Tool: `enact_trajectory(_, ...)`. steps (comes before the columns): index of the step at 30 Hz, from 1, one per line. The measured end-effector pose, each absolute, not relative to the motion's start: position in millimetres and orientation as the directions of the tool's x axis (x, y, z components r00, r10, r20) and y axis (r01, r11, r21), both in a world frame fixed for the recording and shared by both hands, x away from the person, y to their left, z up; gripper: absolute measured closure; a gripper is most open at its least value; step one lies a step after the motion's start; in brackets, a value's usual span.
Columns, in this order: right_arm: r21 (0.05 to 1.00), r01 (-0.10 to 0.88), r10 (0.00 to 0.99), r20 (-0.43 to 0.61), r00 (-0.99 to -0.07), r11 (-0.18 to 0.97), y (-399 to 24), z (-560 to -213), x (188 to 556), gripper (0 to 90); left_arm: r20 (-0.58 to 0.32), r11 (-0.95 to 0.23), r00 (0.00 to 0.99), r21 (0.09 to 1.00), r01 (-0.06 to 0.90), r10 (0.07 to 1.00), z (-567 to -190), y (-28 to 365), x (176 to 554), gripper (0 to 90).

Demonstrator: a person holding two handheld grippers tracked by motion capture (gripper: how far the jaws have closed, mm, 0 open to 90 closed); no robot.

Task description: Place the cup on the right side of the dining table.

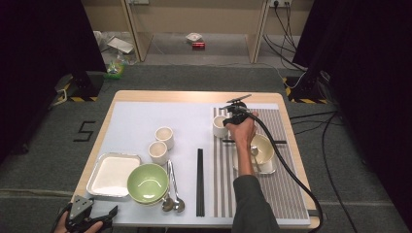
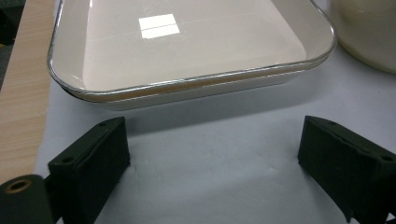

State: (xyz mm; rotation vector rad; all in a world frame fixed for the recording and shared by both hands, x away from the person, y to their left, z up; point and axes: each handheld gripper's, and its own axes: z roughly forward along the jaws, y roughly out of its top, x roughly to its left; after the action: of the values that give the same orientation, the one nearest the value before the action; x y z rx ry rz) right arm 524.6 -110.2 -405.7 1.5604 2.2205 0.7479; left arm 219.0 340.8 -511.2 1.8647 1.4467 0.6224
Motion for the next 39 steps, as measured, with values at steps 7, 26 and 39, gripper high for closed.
enact_trajectory(7,0.589,0.763,0.932,0.046,-0.361,0.266,-121,-397,519,55.2,-0.039,-0.144,0.265,0.759,0.635,0.963,-511,341,219,7.6)
enact_trajectory(26,0.596,0.758,0.924,0.065,-0.376,0.266,-138,-389,510,55.2,-0.039,-0.146,0.266,0.758,0.636,0.963,-511,341,219,7.6)
enact_trajectory(39,0.603,0.757,0.926,0.074,-0.369,0.253,-151,-384,504,53.3,-0.038,-0.146,0.266,0.757,0.637,0.963,-511,341,219,7.6)
